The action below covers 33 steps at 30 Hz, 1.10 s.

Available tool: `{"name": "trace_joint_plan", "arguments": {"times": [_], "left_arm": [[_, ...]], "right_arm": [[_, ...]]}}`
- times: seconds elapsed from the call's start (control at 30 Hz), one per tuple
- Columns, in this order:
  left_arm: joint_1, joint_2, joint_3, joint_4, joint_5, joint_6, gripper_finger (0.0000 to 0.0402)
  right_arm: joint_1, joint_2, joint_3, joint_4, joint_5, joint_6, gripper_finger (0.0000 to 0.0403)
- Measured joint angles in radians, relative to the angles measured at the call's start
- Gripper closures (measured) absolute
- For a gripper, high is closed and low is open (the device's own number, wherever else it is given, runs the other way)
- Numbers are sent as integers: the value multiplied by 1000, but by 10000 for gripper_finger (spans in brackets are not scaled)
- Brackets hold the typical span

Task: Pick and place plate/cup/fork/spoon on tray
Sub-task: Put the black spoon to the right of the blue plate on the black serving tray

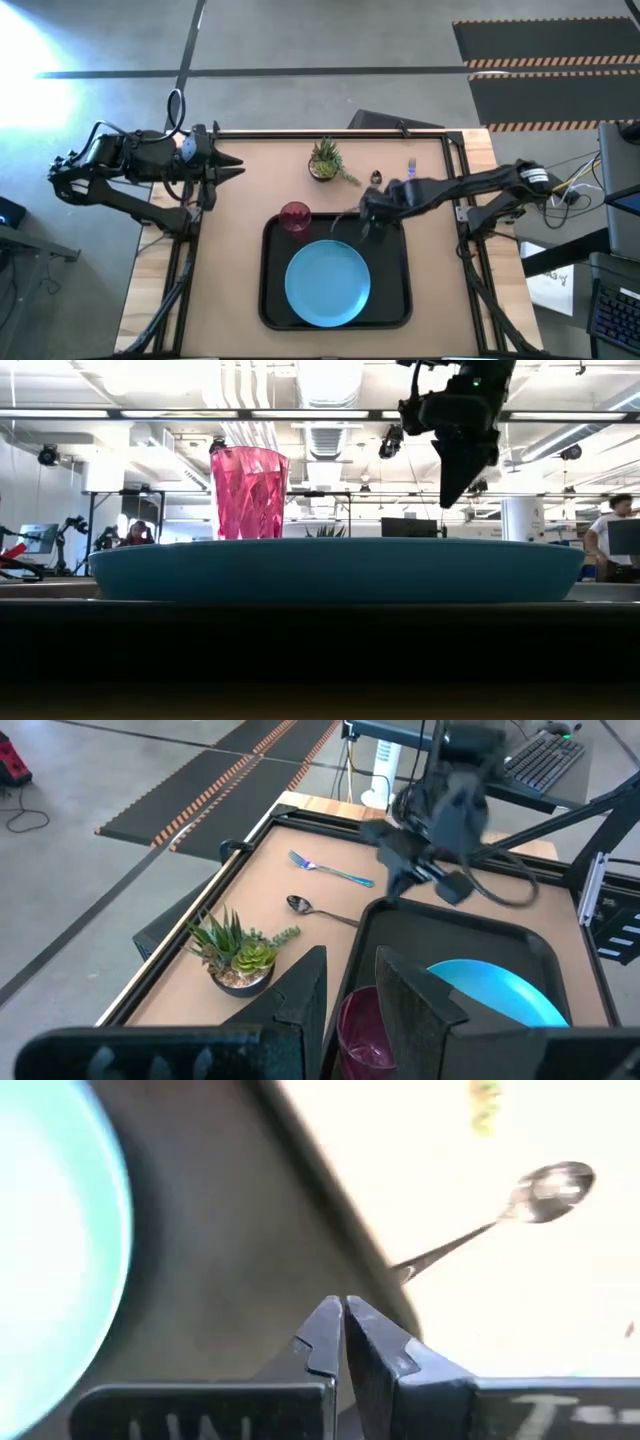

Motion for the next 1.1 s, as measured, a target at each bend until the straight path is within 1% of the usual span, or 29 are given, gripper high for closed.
{"name": "trace_joint_plan", "arguments": {"times": [0.13, 0.2, 0.27, 0.47, 0.57, 0.7, 0.9, 1.1], "left_arm": [[0, 0, 0, 0, -1, 1, 329], [0, 0, 0, 0, -1, 7, 329], [0, -1, 0, 0, -1, 8, 329], [0, -4, 0, -1, -1, 9, 329], [0, -8, 0, -1, -1, 26, 329], [0, -13, 0, -1, -1, 31, 329], [0, -21, 0, -1, -1, 31, 329], [0, -23, 0, -1, -1, 30, 329]], "right_arm": [[-76, -44, -10, 0, -6, 18, 392], [-123, -54, -10, 5, -46, 20, 385], [-171, -58, -10, 15, -101, 17, 372], [-281, -26, -10, 34, -197, -10, 319], [-306, 8, -10, 74, -220, -33, 296], [-319, 66, -10, 110, -245, -60, 276], [-335, 157, -10, 46, -246, -104, 257], [-361, 208, -10, 23, -239, -113, 248]]}}
